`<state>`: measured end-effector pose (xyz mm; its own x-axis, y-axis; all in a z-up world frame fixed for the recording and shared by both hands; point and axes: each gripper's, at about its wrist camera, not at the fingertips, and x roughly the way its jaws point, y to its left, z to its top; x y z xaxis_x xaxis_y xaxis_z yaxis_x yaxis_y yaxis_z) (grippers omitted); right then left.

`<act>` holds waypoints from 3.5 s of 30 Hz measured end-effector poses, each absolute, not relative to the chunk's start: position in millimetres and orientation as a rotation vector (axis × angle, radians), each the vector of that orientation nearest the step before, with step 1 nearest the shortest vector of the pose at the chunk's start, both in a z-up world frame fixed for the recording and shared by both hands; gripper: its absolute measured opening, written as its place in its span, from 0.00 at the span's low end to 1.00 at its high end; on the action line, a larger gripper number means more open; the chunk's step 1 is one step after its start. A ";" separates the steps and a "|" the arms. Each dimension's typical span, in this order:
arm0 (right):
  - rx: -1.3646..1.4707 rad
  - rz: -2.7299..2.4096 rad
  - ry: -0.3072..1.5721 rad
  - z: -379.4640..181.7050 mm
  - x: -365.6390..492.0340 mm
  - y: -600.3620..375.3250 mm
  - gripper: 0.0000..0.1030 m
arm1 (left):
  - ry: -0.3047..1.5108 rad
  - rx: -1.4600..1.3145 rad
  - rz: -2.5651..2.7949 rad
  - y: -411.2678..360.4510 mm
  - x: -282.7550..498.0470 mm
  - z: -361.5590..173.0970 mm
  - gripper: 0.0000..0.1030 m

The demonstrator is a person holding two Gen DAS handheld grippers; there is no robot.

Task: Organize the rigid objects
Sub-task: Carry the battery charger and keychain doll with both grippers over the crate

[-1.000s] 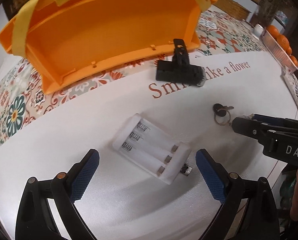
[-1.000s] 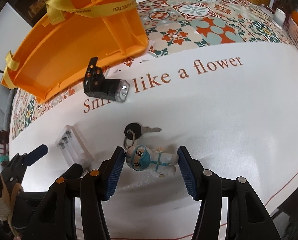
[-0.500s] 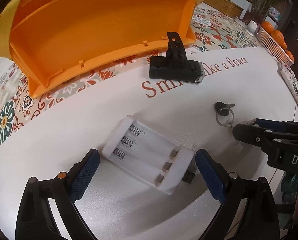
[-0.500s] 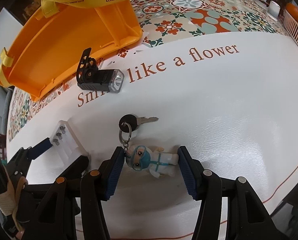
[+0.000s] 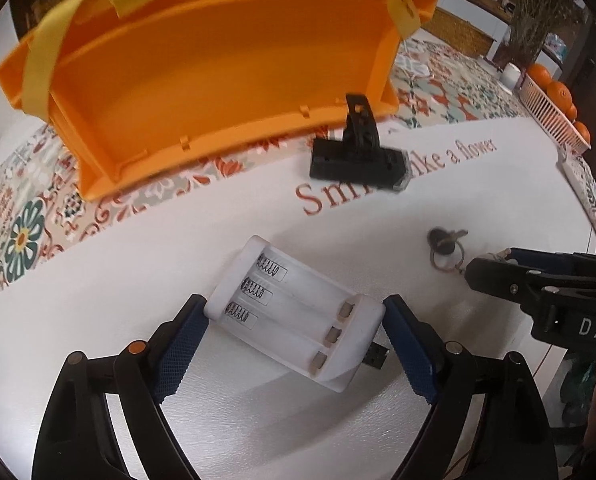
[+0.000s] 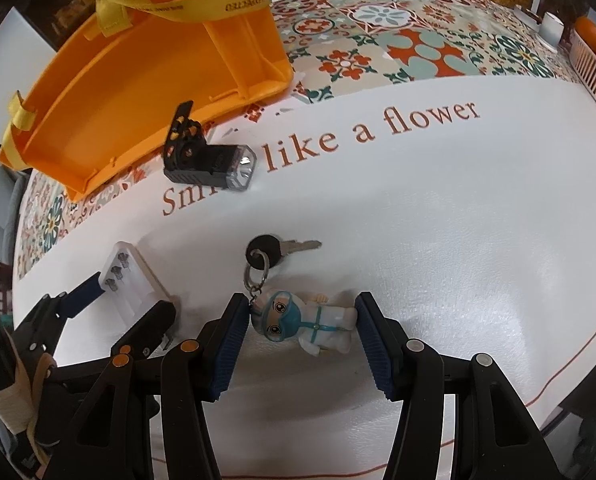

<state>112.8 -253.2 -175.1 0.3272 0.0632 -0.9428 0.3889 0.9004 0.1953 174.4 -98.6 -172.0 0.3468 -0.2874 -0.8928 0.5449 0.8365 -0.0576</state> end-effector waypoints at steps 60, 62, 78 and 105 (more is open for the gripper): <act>0.308 0.018 0.876 -18.2 181.2 -230.9 0.54 | 0.824 0.072 -0.346 -56.5 228.3 -7.3 0.86; 0.308 0.023 0.867 -14.7 185.2 -230.8 0.54 | 0.820 0.071 -0.341 -56.5 230.5 -2.9 0.86; 0.283 0.063 0.793 25.4 230.2 -233.7 0.54 | 0.772 0.064 -0.294 -59.4 268.6 36.4 0.86; 0.253 -0.001 0.972 -9.0 338.3 -243.2 0.54 | 0.938 0.102 -0.223 -75.2 367.2 -0.8 0.86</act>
<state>338.3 -243.2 -9.0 0.5663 0.1119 -0.8166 0.1140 0.9706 0.2121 367.2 -75.2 -0.8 0.5704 -0.1452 -0.8084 0.2339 0.9722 -0.0097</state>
